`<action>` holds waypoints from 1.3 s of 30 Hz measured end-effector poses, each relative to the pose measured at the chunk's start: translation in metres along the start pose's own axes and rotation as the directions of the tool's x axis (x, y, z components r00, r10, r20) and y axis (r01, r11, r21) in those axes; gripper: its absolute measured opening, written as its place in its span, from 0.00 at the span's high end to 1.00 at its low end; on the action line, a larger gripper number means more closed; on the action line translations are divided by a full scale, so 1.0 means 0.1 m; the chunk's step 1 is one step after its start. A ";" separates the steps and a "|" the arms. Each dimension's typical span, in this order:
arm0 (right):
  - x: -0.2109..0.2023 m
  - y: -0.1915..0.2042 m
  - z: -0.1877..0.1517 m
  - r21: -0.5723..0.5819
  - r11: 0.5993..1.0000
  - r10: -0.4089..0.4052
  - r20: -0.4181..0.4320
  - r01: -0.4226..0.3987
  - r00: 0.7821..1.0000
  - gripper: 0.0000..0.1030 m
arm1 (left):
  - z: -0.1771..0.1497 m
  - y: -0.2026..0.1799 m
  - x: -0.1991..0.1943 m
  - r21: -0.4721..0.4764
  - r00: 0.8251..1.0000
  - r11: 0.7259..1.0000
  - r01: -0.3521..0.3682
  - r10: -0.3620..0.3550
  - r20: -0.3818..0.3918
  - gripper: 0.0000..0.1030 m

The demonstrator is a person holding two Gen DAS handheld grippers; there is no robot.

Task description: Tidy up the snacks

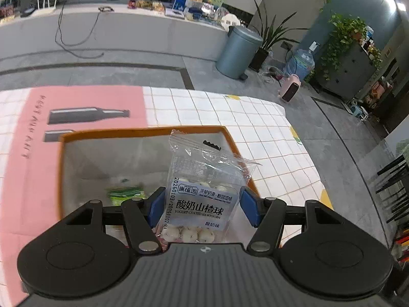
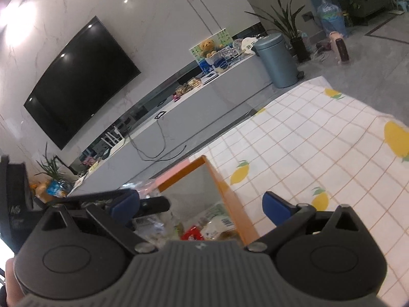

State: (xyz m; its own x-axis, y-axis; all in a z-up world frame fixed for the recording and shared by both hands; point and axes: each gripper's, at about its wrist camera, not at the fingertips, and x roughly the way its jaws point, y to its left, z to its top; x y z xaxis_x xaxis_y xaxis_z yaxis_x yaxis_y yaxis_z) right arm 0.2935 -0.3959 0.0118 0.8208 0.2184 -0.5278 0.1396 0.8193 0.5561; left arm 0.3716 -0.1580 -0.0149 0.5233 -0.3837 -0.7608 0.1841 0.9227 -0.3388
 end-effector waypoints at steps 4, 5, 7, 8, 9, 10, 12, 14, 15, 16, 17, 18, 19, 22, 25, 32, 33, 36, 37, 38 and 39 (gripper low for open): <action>-0.01 -0.05 0.07 0.003 1.000 0.001 0.010 -0.001 1.000 0.03 | 0.04 -0.05 0.20 -0.009 1.000 1.000 0.005 -0.005 -0.005 0.31; -0.01 -0.04 0.08 -0.007 1.000 0.000 0.013 0.000 1.000 0.03 | 0.05 -0.05 0.24 -0.013 1.000 1.000 0.006 -0.006 -0.004 0.31; -0.02 -0.04 0.09 -0.024 1.000 -0.001 0.015 0.001 1.000 0.03 | 0.05 -0.06 0.31 -0.008 1.000 0.999 0.031 -0.031 -0.006 0.31; -0.02 -0.04 0.10 -0.026 1.000 -0.002 0.014 0.002 1.000 0.03 | 0.04 -0.07 0.33 0.006 0.999 0.999 0.045 -0.045 0.003 0.30; -0.01 -0.05 0.10 -0.025 1.000 -0.004 0.014 0.005 1.000 0.03 | 0.03 -0.09 0.34 0.016 0.999 0.999 0.041 -0.041 0.008 0.30; -0.01 -0.05 0.11 -0.024 1.000 -0.006 0.016 0.007 1.000 0.03 | 0.02 -0.11 0.36 0.025 0.999 0.999 0.031 -0.032 0.011 0.29; -0.01 -0.04 0.12 -0.027 1.000 -0.005 0.019 0.006 1.000 0.03 | 0.01 -0.14 0.39 0.040 0.999 0.998 0.043 -0.043 0.003 0.28; -0.02 -0.05 0.12 -0.025 1.000 -0.013 0.026 0.013 1.000 0.03 | 0.00 -0.14 0.42 0.033 0.998 0.998 0.055 -0.054 -0.024 0.25; -0.04 -0.05 0.11 -0.024 1.000 -0.013 0.028 0.013 1.000 0.03 | 0.01 -0.13 0.42 0.022 0.998 0.998 0.060 -0.059 -0.035 0.21; -0.06 -0.06 0.11 -0.018 1.000 -0.012 0.031 0.013 0.999 0.03 | 0.00 -0.13 0.42 0.012 0.997 0.998 0.069 -0.068 -0.047 0.17; -0.07 -0.06 0.11 -0.013 1.000 -0.012 0.034 0.013 0.999 0.03 | -0.01 -0.12 0.40 0.003 0.996 0.997 0.073 -0.073 -0.051 0.15; -0.08 -0.06 0.11 -0.010 1.000 -0.011 0.037 0.012 0.999 0.03 | -0.01 -0.12 0.38 0.001 0.996 0.997 0.071 -0.071 -0.051 0.13; -0.09 -0.06 0.11 -0.012 1.000 -0.011 0.039 0.011 0.999 0.03 | -0.03 -0.12 0.36 0.012 0.996 0.998 0.067 -0.066 -0.054 0.13; -0.12 -0.01 0.10 -0.042 0.999 -0.030 0.060 0.033 0.998 0.03 | -0.09 -0.18 0.24 0.082 0.998 0.995 0.060 -0.057 -0.040 0.13; -0.14 0.00 0.10 -0.041 0.998 -0.037 0.073 0.040 0.997 0.03 | -0.16 -0.21 0.05 0.119 1.000 0.992 0.032 -0.031 -0.004 0.13; -0.27 -0.04 0.11 -0.011 1.000 -0.005 0.088 0.006 0.996 0.03 | -0.46 -0.23 -0.58 0.150 0.994 0.988 -0.046 0.031 0.101 0.13; -0.28 -0.05 0.09 0.002 1.000 -0.011 0.084 0.010 0.996 0.03 | -0.50 -0.24 -0.67 0.162 0.992 0.985 -0.068 0.048 0.121 0.13; -0.32 -0.09 0.05 0.106 0.994 -0.040 0.003 0.039 0.999 0.03 | -0.64 -0.28 -0.97 0.176 0.981 0.977 -0.123 0.092 0.173 0.13; -0.33 -0.08 0.03 0.127 0.991 -0.042 -0.038 0.047 0.998 0.03 | -0.69 -0.29 -1.06 0.166 0.979 0.977 -0.134 0.105 0.173 0.13; -0.35 -0.05 0.02 0.131 0.990 -0.042 -0.073 0.051 0.996 0.03 | -0.73 -0.29 -1.16 0.156 0.979 0.978 -0.140 0.114 0.168 0.13; -0.38 0.00 0.00 0.117 0.992 -0.040 -0.107 0.053 0.993 0.03 | -0.78 -0.29 -1.25 0.151 0.979 0.979 -0.138 0.111 0.172 0.13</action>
State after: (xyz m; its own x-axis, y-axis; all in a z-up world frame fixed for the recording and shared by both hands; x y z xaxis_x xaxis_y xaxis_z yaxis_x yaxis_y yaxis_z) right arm 0.2623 -0.4042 0.0315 0.7507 0.2406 -0.6153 0.2463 0.7623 0.5985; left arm 0.2361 -0.1397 0.0471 0.6758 -0.2665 -0.6872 0.2338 0.9617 -0.1430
